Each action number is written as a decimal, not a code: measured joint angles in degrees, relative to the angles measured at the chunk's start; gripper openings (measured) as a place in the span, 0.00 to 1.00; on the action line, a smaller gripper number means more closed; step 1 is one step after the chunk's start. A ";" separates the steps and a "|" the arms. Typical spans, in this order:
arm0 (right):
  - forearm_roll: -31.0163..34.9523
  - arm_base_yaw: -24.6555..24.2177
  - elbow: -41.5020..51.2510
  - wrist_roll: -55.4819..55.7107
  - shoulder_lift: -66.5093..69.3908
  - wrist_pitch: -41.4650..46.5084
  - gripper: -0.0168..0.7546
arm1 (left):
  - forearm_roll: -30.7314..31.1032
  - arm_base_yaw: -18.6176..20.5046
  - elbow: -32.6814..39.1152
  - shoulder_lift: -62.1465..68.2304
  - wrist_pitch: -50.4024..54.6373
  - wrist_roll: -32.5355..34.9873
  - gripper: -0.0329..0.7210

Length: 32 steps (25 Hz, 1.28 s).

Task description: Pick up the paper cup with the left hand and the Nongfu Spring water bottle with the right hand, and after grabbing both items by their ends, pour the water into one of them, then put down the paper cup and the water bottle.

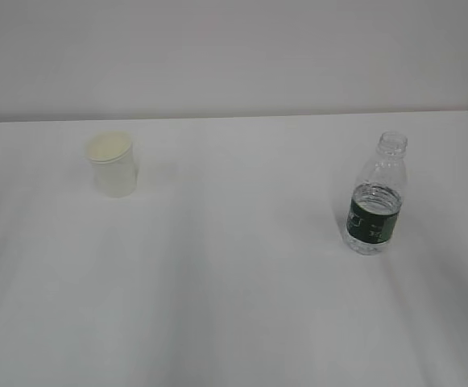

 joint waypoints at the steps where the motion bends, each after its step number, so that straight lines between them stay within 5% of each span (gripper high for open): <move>1: 0.00 0.69 0.00 0.00 0.81 -1.20 0.77 | 0.00 -0.04 0.00 1.06 -1.26 0.00 0.59; 15: 0.00 1.29 0.00 0.00 8.77 -17.39 0.77 | 3.49 -0.04 0.92 13.73 -23.80 0.02 0.59; 32: -1.35 1.29 11.71 5.29 22.83 -44.83 0.77 | 2.92 -0.28 20.30 26.56 -51.18 -2.59 0.57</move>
